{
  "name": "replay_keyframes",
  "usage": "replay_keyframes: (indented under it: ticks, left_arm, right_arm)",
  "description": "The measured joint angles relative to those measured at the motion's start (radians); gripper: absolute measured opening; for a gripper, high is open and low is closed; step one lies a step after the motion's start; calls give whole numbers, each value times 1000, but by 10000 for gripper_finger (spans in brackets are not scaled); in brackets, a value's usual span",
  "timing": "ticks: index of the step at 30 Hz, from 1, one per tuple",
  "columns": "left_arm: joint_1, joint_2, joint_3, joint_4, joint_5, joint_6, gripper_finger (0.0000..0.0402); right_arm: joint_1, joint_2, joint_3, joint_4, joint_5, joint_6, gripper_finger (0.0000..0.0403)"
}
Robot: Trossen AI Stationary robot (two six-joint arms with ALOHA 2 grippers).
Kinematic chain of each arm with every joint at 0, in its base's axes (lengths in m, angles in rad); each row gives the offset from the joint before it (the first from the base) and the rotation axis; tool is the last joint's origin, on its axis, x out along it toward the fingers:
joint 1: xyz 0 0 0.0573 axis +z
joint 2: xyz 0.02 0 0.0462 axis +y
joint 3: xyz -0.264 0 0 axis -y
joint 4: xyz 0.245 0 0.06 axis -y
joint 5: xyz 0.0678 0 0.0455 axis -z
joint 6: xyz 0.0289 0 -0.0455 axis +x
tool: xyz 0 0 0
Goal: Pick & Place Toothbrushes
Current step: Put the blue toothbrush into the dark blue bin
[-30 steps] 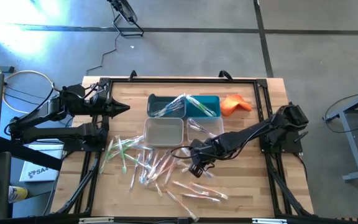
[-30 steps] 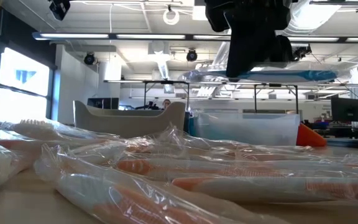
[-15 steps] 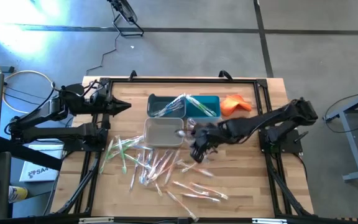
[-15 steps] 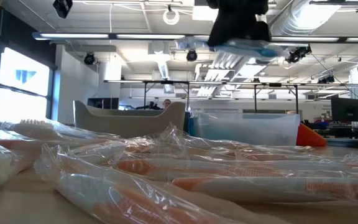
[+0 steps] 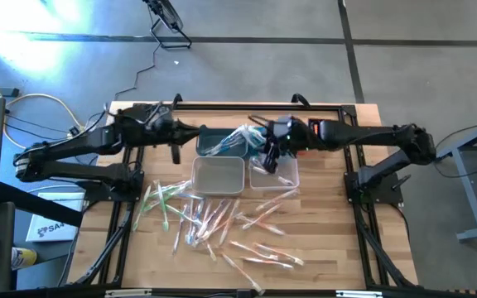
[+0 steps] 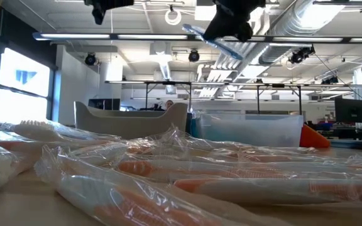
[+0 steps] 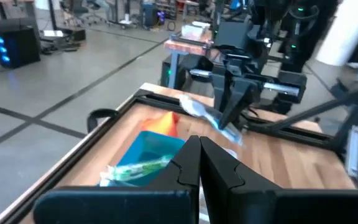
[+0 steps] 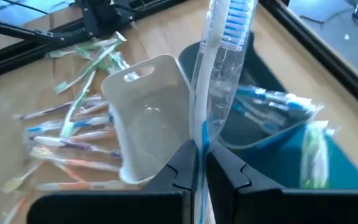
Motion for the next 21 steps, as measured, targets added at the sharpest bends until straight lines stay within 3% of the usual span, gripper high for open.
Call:
replay_keyframes:
  ticks: [7, 14, 21]
  left_arm:
    - [35, 109, 4, 104, -85, -10, 0]
    - [172, 154, 15, 194, -18, -87, 0]
    - [247, 170, 15, 198, 72, -91, 0]
  right_arm:
    - [-151, 6, 0, 37, -152, -191, 14]
    - [-290, 6, 0, 80, -284, -326, 14]
    - [-357, 6, 0, 156, -306, -388, 14]
